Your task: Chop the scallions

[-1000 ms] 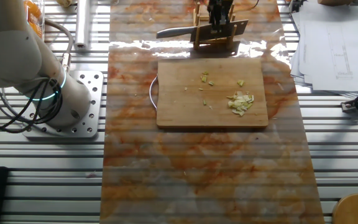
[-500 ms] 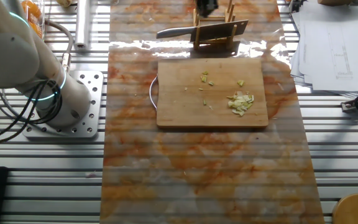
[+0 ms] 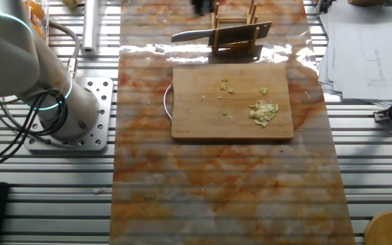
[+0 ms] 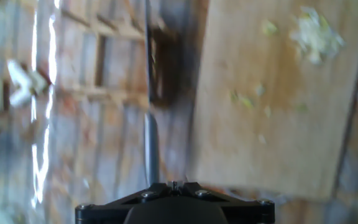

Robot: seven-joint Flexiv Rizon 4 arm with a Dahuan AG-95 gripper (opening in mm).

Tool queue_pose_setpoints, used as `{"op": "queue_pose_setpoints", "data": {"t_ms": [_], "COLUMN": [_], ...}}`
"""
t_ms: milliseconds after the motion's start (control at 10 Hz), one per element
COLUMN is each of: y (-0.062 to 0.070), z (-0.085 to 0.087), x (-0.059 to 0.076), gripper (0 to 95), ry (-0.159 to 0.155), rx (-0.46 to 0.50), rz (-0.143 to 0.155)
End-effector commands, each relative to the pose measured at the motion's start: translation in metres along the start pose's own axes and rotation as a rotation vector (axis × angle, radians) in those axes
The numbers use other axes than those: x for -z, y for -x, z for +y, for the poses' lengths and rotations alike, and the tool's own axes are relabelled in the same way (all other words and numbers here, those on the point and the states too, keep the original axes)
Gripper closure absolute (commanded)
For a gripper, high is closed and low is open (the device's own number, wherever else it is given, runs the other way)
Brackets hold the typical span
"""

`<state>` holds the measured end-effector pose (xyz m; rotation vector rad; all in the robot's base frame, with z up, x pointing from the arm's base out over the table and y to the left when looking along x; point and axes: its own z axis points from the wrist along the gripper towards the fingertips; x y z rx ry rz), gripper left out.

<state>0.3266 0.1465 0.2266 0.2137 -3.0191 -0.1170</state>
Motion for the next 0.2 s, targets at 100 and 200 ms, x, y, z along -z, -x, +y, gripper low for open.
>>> {"op": "queue_pose_setpoints", "data": {"t_ms": [100,200], "y": [-0.0056,-0.007], "z": [-0.0008,-0.0008], "x": [-0.0032,-0.004], "gripper": [95.0,95.0], "ry": [0.001,0.005], "rx": [0.007,0.015], "rz": [0.001,-0.001]}}
